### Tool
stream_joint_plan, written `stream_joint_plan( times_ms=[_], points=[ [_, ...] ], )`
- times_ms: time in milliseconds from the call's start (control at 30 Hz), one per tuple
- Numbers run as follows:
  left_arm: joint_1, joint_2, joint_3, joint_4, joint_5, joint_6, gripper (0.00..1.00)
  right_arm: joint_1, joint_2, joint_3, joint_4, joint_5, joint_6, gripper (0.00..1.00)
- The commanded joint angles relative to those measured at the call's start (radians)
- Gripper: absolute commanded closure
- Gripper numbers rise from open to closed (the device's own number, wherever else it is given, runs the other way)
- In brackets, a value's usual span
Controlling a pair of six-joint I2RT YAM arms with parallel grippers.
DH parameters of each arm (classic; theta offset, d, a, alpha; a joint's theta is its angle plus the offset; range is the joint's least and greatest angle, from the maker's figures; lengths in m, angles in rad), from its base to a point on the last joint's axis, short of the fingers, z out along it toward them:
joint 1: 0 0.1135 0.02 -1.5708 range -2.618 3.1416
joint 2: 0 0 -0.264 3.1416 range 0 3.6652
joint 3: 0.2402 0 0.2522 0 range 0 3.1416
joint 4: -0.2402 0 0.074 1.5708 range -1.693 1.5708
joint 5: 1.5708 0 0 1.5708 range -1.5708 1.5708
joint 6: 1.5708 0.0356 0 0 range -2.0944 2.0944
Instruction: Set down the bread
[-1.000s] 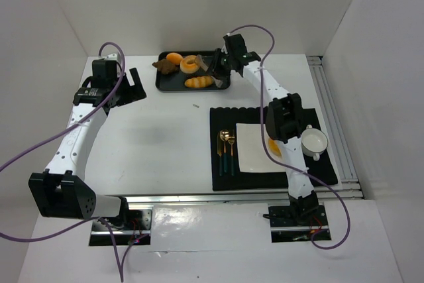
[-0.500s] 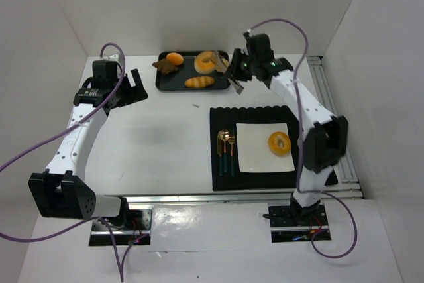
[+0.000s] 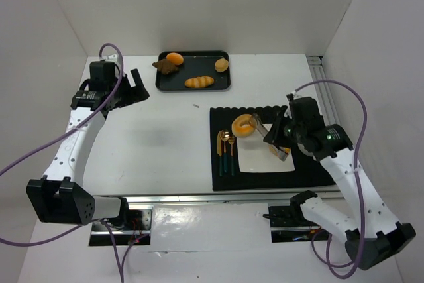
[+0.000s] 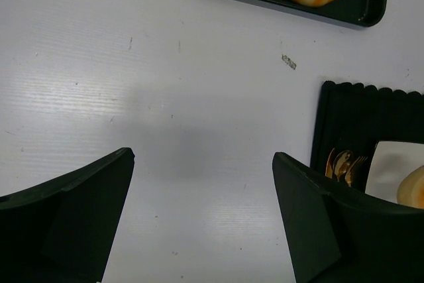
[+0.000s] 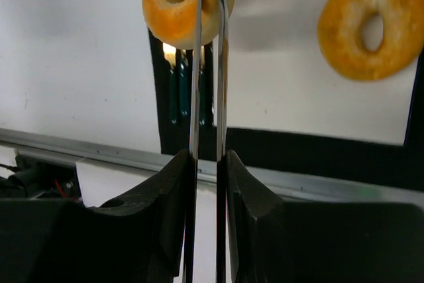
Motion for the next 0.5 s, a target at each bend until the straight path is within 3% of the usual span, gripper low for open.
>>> stream_joint_plan(
  times_ms=[0,167,333,467],
  points=[
    [0.007,-0.033,-0.014,0.023,0.028,-0.017,0.01,0.006,-0.072,-0.059,-0.088,0.006,0.069,0.78],
    [0.007,-0.051,-0.023,0.023,0.037,-0.017,0.01,0.006,-0.116,-0.128,-0.099,0.028,0.08,0.76],
    [0.007,-0.062,-0.023,0.023,0.037,-0.017,0.01,0.006,-0.116,-0.157,-0.099,0.046,0.1,0.43],
    [0.007,-0.062,-0.023,0.023,0.037,-0.017,0.01,0.006,-0.089,-0.079,-0.119,0.089,0.087,0.35]
  ],
)
